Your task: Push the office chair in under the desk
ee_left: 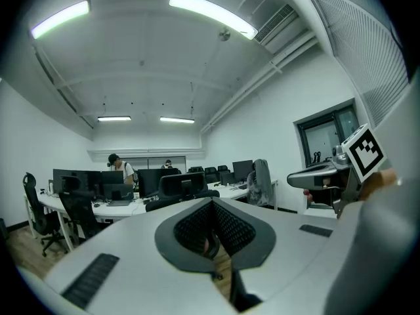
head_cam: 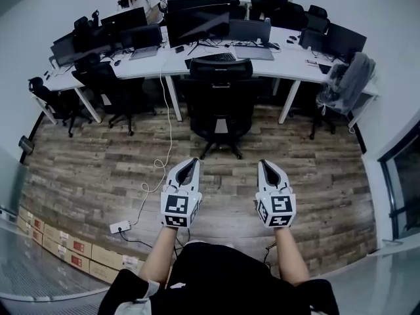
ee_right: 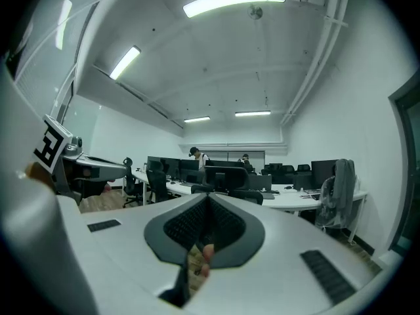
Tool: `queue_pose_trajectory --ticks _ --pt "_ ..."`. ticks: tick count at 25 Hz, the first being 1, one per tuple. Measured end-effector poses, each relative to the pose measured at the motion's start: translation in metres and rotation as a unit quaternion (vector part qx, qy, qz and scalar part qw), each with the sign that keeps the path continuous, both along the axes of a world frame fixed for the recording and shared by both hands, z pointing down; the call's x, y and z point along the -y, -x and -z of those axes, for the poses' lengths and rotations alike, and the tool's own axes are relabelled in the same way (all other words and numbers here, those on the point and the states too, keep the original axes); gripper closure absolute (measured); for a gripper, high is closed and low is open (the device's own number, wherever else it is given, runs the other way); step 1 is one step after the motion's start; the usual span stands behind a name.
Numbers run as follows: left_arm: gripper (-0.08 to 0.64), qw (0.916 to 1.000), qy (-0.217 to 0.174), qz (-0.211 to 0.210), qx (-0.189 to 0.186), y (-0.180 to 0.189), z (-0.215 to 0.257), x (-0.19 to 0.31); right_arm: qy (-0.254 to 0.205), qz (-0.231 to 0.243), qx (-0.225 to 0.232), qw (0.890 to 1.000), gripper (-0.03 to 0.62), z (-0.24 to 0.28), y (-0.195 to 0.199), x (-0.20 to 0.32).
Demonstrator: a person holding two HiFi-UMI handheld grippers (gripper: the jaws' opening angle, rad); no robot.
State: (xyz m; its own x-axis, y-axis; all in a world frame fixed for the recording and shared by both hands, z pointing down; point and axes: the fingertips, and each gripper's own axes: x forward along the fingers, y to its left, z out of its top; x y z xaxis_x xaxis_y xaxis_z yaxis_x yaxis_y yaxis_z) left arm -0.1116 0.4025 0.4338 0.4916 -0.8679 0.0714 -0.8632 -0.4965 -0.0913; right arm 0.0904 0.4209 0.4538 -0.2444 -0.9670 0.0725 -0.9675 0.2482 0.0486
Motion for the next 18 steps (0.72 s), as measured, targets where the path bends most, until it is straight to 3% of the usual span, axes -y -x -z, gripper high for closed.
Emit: queue_pose_trajectory --ticks 5,8,18 --pt "0.546 0.9999 -0.004 0.006 0.01 -0.005 -0.003 -0.001 0.003 0.016 -0.016 1.0 0.568 -0.009 0.001 0.0" --pt "0.546 0.9999 0.004 0.008 -0.006 -0.006 -0.005 0.003 0.004 0.025 -0.033 0.999 0.568 -0.009 0.002 0.005" --pt "0.546 0.9998 -0.004 0.005 -0.018 -0.009 -0.001 0.043 -0.006 0.019 -0.003 1.0 0.568 -0.005 0.003 0.039"
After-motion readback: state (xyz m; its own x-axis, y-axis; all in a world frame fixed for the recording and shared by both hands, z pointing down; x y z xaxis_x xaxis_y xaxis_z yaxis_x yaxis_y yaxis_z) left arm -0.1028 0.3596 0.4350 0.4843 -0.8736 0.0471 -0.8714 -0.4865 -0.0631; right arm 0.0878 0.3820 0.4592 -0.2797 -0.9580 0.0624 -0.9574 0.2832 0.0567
